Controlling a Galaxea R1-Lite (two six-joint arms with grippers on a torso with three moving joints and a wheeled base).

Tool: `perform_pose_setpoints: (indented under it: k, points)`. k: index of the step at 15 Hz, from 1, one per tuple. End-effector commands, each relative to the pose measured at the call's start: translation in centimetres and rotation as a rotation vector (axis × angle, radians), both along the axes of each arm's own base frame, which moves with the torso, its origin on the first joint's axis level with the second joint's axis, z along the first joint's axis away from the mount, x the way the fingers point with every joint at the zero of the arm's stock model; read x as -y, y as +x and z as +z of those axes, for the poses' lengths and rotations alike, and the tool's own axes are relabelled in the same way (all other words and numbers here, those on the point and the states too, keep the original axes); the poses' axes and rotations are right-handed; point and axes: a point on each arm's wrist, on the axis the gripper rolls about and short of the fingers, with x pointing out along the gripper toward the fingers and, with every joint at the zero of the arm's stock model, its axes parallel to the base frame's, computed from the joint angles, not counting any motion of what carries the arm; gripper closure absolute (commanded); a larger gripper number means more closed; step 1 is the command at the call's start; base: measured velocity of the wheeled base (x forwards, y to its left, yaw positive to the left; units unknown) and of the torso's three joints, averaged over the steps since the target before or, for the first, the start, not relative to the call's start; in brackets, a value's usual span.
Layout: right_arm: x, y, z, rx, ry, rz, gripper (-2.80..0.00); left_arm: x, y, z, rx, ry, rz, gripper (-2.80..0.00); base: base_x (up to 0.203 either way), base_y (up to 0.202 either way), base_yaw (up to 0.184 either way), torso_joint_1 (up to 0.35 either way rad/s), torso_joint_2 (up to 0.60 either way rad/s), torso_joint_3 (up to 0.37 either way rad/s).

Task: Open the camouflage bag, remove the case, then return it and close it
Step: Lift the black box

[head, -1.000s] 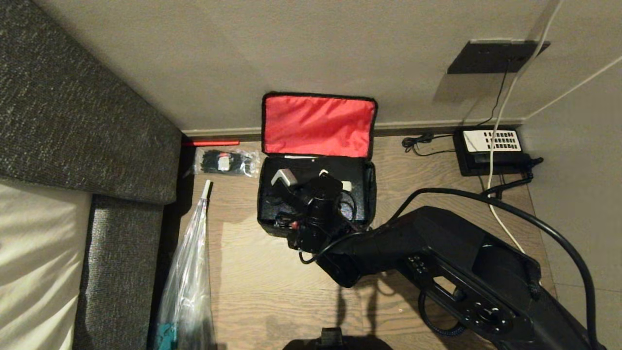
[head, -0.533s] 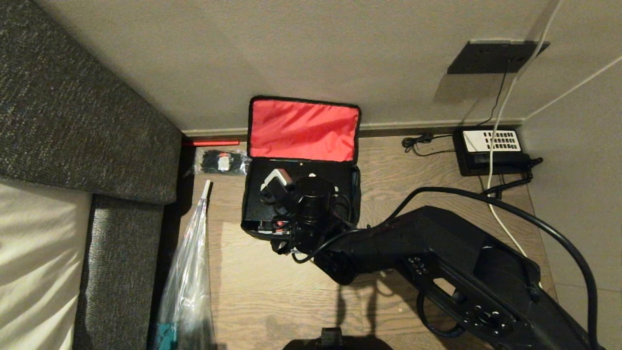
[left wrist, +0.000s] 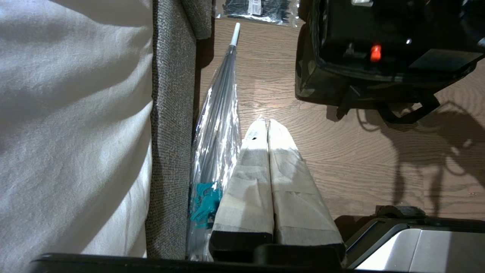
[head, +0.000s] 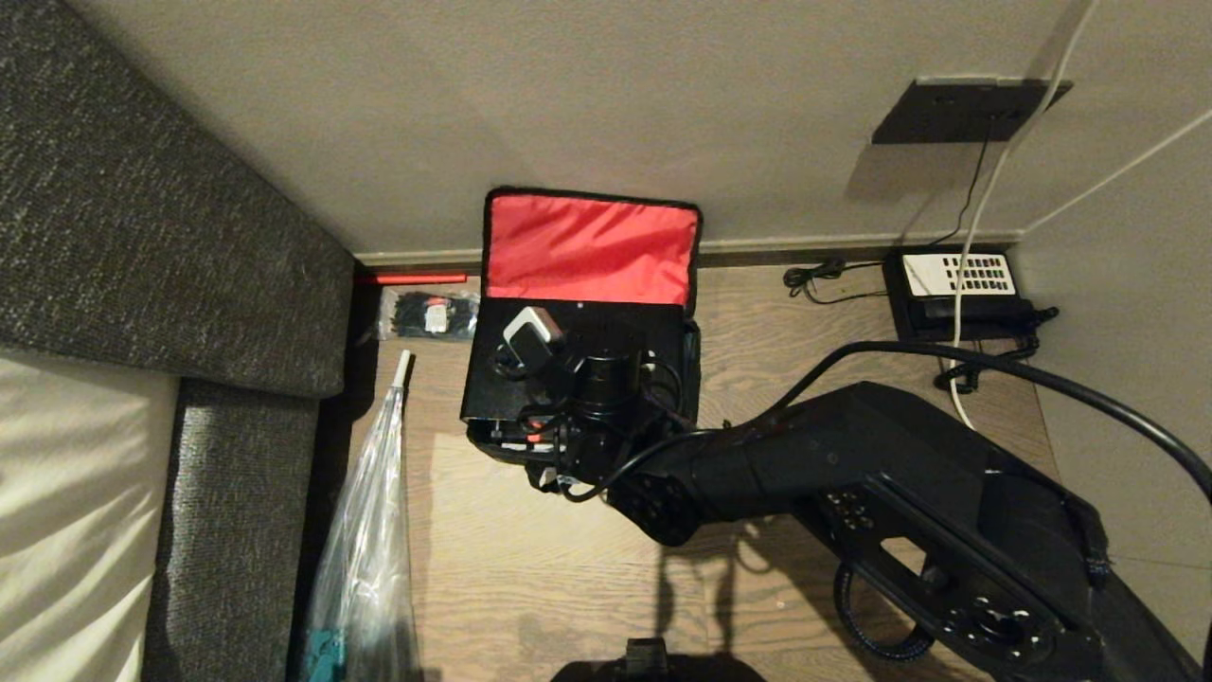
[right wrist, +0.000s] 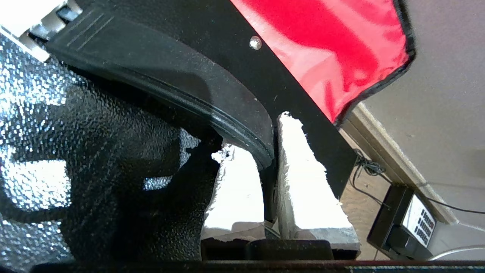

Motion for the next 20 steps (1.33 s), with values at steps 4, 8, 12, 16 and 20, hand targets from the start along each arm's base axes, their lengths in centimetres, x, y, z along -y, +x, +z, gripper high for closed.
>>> perform_pose_setpoints:
  k: [4,8,12,16,20]
  points:
    - [0.6,-1.1,2.6,0.018,0.022,0.005,0.00,0.0,0.0,-0.1,-0.001,0.000,0.000,0.00,0.000,0.000,0.000,0.000,0.00,0.000]
    - [0.8,-2.1,3.7,0.009,0.005,0.016,0.00,0.0,0.0,-0.1,-0.001,-0.001,0.002,0.00,0.000,0.000,0.000,0.000,0.00,0.000]
    - [1.0,-2.9,4.5,0.010,0.001,0.026,0.00,0.0,0.0,-0.1,-0.001,0.000,0.002,0.00,0.000,0.000,0.000,0.000,0.00,0.000]
    - [1.8,-3.6,6.0,0.000,-0.014,0.026,0.00,0.0,0.0,-0.1,-0.001,-0.001,0.001,0.00,0.000,0.000,0.000,0.000,0.00,0.000]
    - [2.3,-4.0,6.5,-0.007,-0.025,0.026,0.00,0.0,0.0,-0.1,-0.001,0.000,0.000,0.00,0.000,0.000,0.000,0.000,0.00,0.000]
